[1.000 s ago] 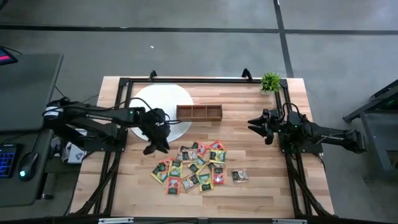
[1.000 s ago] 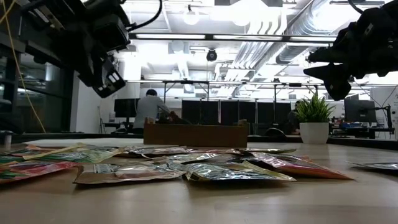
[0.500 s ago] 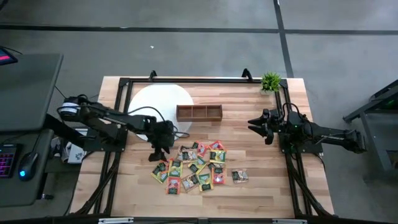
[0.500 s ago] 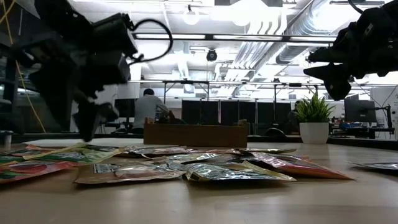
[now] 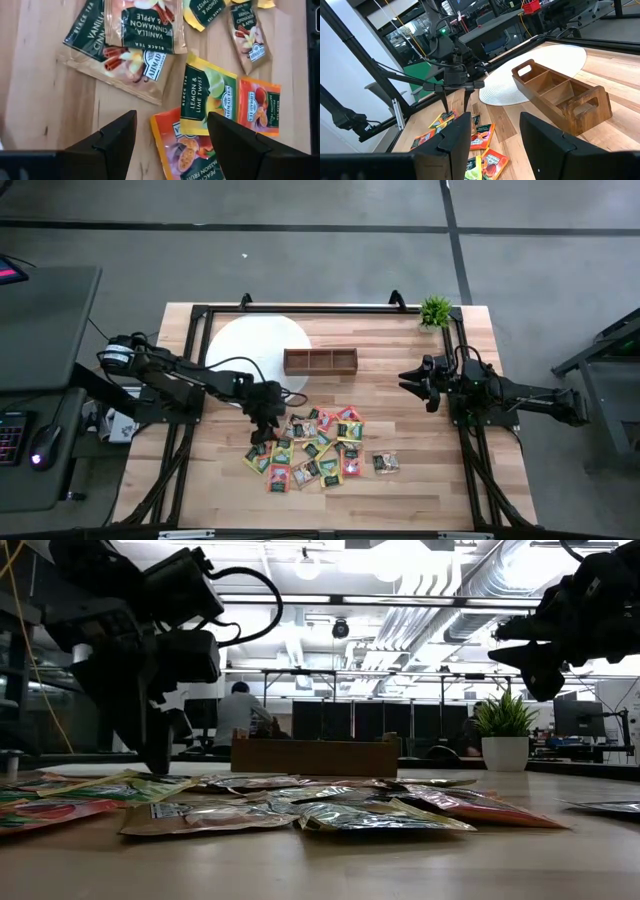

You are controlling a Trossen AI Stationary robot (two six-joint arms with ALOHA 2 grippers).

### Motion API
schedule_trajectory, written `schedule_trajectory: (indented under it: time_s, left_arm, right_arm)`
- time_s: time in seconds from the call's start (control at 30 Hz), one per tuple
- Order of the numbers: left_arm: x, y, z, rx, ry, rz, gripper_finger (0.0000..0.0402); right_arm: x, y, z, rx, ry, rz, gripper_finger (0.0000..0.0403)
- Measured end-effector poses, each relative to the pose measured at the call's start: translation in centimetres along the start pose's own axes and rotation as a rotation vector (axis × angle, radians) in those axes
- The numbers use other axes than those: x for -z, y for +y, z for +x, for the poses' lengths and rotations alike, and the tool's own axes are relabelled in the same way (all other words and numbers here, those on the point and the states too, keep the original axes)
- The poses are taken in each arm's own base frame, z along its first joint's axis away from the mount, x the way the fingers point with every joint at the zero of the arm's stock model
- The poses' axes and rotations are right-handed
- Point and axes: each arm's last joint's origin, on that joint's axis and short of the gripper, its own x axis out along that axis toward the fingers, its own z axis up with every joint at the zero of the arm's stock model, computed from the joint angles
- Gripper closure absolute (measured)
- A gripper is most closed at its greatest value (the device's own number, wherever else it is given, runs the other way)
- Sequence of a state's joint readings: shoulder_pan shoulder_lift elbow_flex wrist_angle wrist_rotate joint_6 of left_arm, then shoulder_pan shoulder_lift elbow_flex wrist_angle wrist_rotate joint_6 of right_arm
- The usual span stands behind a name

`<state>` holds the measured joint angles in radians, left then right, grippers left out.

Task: Pick & Place Tea
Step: Put the yellow tea bag into the left compartment of the wooden organizer

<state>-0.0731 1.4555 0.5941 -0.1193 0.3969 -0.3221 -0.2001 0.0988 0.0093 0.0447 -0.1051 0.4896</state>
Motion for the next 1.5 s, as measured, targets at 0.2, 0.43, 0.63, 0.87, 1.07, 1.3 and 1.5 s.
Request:
schedule_trajectory:
  time_s: [0.2, 0.43, 0.63, 0.87, 1.07, 1.3, 1.5]
  left_arm:
    - [0.0, -0.2, 0.1, 0.022, -0.003, -0.017, 0.0160]
    - [0.4, -1.2, 0.5, 0.000, 0.007, 0.007, 0.0160]
    - [0.5, -1.4, 0.7, -0.045, -0.001, 0.010, 0.0160]
    - [0.5, -1.4, 0.7, -0.046, -0.002, 0.011, 0.0160]
    - [0.8, -2.0, 1.0, -0.045, 0.007, 0.038, 0.0160]
    - [0.9, -1.9, 1.7, -0.038, 0.030, 0.038, 0.0160]
    - [0.8, -1.9, 1.7, -0.039, 0.008, 0.042, 0.0160]
  right_arm:
    - [0.0, 0.0, 0.0, 0.000, 0.000, 0.000, 0.0238]
    - [0.0, 0.0, 0.0, 0.000, 0.000, 0.000, 0.0238]
    - [0.0, 0.0, 0.0, 0.000, 0.000, 0.000, 0.0238]
    - [0.0, 0.0, 0.0, 0.000, 0.000, 0.000, 0.0238]
    - [0.0, 0.0, 0.0, 0.000, 0.000, 0.000, 0.0238]
    - [0.0, 0.0, 0.0, 0.000, 0.000, 0.000, 0.0238]
    - [0.0, 0.0, 0.0, 0.000, 0.000, 0.000, 0.0238]
